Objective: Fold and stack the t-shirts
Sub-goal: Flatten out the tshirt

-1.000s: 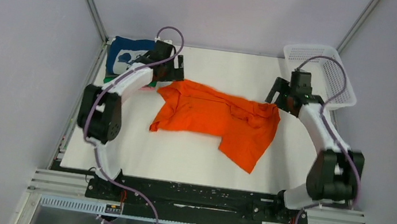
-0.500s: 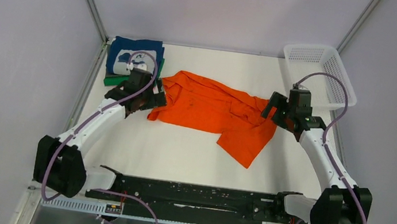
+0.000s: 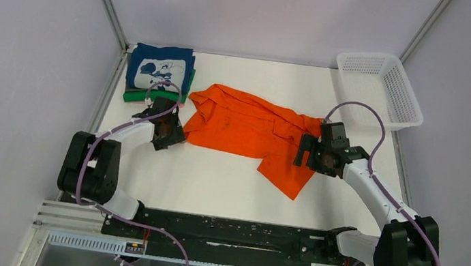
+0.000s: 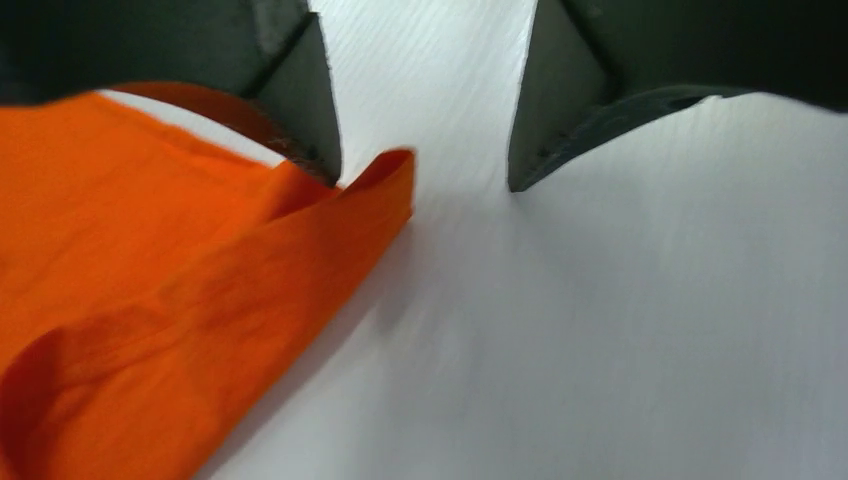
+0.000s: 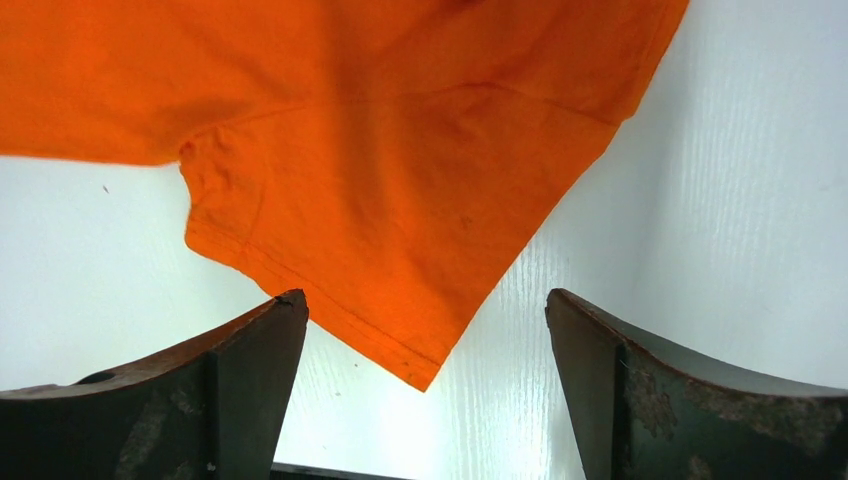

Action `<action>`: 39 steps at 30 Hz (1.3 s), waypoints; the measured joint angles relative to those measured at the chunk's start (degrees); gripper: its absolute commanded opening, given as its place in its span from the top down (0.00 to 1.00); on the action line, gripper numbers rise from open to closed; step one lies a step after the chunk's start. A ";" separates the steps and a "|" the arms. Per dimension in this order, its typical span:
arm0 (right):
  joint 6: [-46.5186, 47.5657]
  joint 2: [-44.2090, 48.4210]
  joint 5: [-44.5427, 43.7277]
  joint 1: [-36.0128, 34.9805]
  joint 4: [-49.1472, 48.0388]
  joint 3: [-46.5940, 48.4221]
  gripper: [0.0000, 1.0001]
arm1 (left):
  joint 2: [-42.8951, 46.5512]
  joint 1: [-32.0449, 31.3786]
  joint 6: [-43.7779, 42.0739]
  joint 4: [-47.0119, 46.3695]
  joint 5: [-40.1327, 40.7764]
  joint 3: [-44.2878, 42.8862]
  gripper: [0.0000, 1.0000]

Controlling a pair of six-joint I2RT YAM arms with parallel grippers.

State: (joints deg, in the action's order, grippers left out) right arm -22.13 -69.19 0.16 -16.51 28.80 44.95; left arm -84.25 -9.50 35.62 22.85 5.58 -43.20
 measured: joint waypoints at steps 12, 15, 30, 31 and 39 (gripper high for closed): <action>-0.22 -3.98 -0.02 -4.48 3.89 -1.86 0.12 | -8.72 2.84 -3.39 -6.16 -5.57 -6.58 1.00; -0.90 -4.15 -0.02 -7.56 4.79 -1.86 0.17 | -8.33 2.84 -3.61 -5.49 -7.13 -6.49 1.00; -6.95 -14.62 -3.21 -15.82 6.45 -2.38 0.55 | 7.82 2.82 0.42 -2.49 -11.10 1.88 1.00; -7.23 -15.32 -3.63 -15.82 7.02 -1.88 0.66 | 8.24 2.82 0.70 -2.23 -11.47 2.32 1.00; -8.00 -16.72 -6.80 -15.82 8.52 -0.33 1.00 | 14.86 2.82 2.47 -0.90 -14.45 3.17 1.00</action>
State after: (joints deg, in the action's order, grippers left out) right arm -30.13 -85.91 -6.63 -32.34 37.32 44.62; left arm -69.38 -6.68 38.09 21.96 -8.86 -40.03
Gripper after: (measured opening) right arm 0.027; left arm 0.014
